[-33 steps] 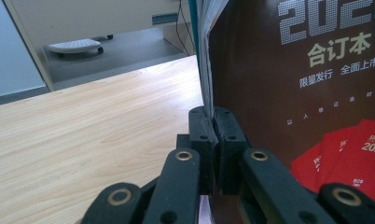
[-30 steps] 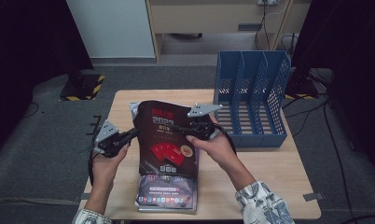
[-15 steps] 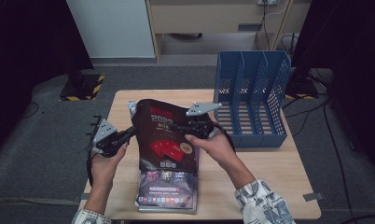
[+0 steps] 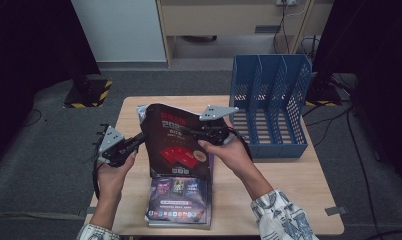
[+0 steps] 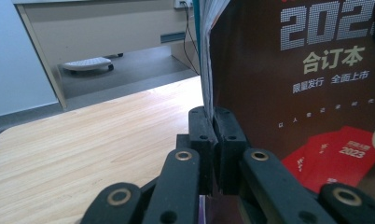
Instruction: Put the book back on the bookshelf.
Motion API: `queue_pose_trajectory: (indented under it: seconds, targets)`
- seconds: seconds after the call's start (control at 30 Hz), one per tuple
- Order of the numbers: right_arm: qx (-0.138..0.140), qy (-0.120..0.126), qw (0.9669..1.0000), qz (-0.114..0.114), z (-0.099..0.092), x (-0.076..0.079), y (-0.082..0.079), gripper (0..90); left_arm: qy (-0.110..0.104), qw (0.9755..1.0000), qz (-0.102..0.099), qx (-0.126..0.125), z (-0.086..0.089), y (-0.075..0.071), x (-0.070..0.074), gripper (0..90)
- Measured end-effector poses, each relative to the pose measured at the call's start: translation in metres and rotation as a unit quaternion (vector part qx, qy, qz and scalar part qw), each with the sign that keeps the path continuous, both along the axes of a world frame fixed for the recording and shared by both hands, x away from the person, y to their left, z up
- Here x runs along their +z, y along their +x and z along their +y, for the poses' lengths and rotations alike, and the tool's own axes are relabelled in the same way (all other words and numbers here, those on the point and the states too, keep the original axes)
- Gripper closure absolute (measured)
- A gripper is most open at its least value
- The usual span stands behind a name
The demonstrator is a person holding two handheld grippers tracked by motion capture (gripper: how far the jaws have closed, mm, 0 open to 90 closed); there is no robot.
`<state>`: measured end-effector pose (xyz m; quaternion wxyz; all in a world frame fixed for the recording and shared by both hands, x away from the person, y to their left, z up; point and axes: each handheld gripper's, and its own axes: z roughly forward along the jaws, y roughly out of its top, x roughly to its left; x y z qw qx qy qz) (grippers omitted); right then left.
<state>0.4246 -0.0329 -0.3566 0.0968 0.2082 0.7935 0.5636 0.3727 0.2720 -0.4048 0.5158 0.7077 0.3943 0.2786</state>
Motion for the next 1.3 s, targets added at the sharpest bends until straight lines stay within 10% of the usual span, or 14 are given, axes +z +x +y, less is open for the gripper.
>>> queue_pose_trajectory:
  seconds: [0.87,1.3]
  targets:
    - [0.017,0.024,0.9996,0.006,0.0055,-0.0058,-0.0026,76.9,-0.011,0.9999,0.006,0.0,0.0028,0.0002,-0.0039,87.0]
    - [-0.005,0.012,0.9999,0.0,0.0043,-0.0033,-0.0041,86.9,-0.031,0.9995,0.006,0.005,0.0052,0.0014,-0.0054,82.5]
